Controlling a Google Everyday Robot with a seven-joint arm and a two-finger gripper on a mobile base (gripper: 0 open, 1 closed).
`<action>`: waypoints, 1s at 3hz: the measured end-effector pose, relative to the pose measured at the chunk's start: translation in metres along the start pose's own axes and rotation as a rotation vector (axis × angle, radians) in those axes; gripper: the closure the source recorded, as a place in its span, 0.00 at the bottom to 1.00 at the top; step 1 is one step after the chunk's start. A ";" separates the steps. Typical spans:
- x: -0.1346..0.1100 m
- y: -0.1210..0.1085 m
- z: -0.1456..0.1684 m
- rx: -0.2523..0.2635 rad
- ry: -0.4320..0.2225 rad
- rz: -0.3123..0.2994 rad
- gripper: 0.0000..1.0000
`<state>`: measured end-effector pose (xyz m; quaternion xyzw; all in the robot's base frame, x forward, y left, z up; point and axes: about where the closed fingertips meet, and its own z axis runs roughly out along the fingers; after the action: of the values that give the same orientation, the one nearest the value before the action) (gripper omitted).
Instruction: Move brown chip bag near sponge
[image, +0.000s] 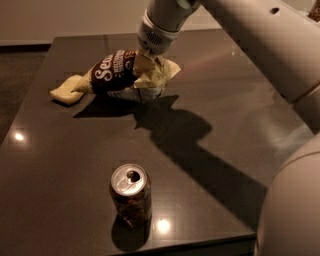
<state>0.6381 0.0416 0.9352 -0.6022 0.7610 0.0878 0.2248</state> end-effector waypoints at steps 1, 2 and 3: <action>-0.015 0.000 0.009 -0.011 0.000 -0.012 0.52; -0.016 0.001 0.011 -0.013 0.000 -0.013 0.29; -0.017 0.001 0.014 -0.016 0.000 -0.015 0.01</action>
Offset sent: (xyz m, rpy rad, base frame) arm 0.0038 0.0142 -0.0010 -0.0007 0.0045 0.0134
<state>0.6432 0.0620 0.9303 -0.6097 0.7557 0.0923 0.2203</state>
